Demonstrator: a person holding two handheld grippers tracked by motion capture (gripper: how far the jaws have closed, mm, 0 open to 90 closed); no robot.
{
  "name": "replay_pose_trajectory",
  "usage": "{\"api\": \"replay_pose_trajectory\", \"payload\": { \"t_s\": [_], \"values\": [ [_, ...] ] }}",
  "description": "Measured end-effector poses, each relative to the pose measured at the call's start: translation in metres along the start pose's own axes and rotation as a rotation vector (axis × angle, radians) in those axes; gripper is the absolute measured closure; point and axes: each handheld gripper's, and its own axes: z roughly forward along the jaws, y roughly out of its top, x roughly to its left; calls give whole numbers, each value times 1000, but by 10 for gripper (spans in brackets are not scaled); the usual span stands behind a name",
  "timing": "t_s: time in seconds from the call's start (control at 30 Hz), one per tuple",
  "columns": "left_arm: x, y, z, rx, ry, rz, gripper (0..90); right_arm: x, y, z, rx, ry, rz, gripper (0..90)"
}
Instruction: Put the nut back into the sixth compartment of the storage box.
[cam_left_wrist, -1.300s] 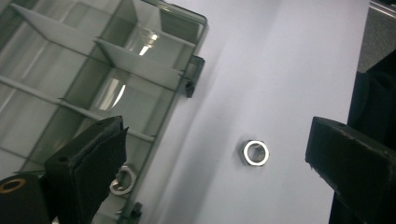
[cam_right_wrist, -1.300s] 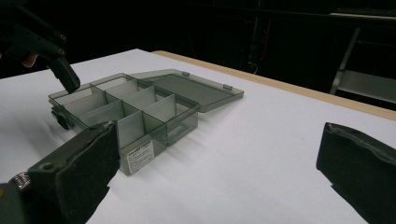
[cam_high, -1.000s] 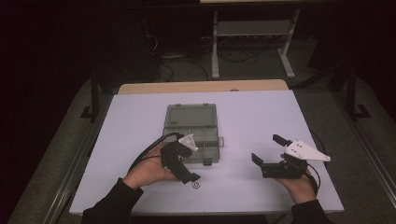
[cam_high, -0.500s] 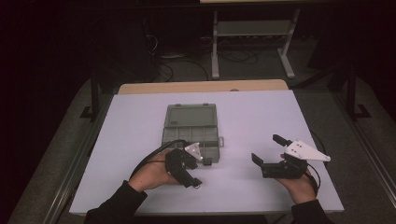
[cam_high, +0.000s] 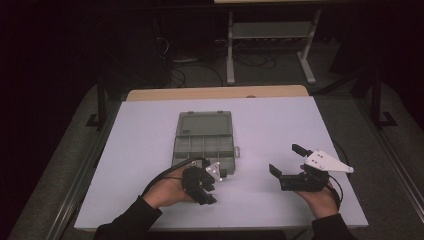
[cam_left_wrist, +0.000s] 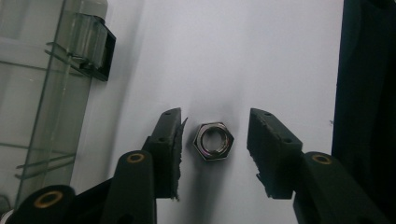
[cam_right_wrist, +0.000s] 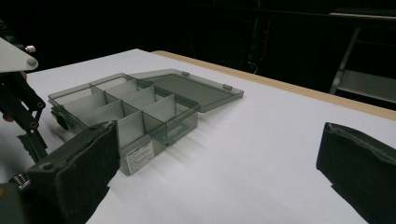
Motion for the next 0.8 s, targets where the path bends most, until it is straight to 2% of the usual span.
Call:
{"api": "replay_pose_trajectory", "payload": {
  "t_s": [0.17,0.37,0.8],
  "values": [
    [-1,1,3,21,9,22,606,0,0,0,0,0,0,0],
    [-2,0,9,42,18,25,641,0,0,0,0,-1,2,0],
    [-3,1,10,42,35,42,703,0,0,0,1,-2,1,0]
  ]
}}
